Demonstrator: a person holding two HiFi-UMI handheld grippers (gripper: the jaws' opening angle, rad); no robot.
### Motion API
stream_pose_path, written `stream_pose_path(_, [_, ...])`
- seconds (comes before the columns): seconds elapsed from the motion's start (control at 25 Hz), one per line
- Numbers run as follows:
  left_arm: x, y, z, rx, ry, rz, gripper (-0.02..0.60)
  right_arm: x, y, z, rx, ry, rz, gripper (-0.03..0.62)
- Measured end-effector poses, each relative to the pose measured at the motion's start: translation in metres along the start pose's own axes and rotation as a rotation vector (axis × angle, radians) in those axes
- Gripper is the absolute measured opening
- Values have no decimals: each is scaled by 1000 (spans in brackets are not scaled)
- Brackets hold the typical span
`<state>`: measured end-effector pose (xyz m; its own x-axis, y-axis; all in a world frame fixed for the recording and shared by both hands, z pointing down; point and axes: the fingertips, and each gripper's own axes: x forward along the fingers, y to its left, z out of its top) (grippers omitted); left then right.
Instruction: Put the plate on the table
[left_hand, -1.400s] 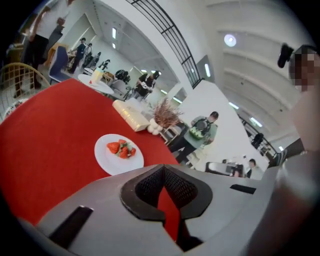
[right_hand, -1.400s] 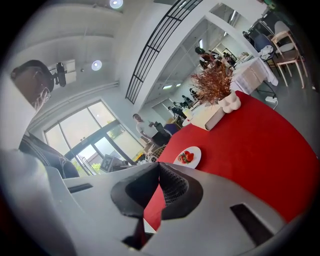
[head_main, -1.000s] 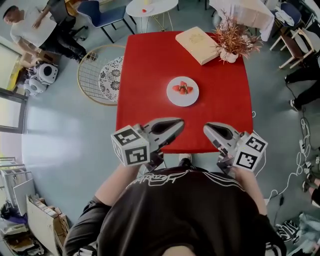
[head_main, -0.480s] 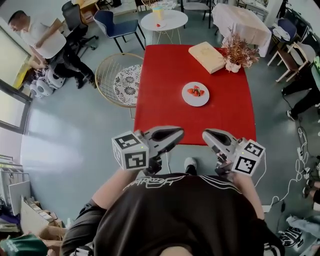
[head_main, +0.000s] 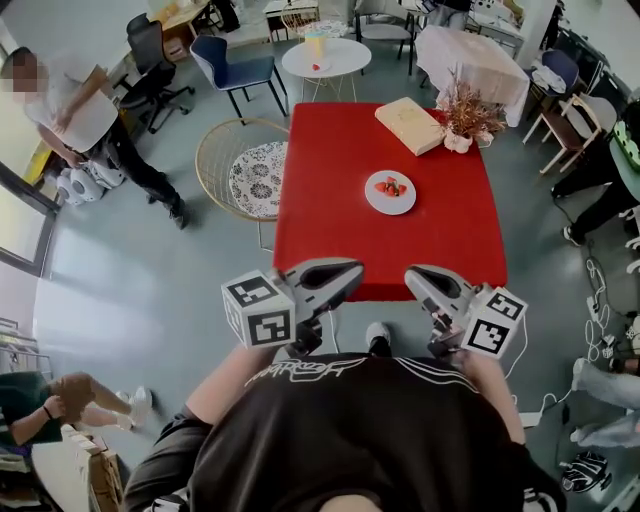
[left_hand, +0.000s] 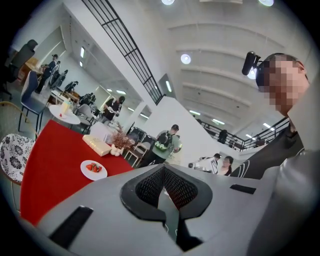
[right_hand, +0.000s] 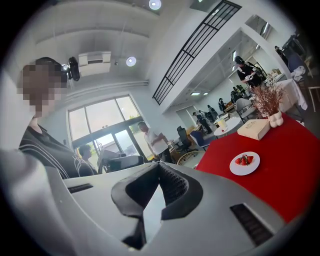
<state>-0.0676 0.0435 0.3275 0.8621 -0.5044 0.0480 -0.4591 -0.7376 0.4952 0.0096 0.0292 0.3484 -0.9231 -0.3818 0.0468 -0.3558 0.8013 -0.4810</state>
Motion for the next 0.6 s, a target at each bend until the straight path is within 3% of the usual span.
stream_pose_path(0.6, [4,-7,4,-7,-12,-13,8,0,4,0,0,16,-8,6])
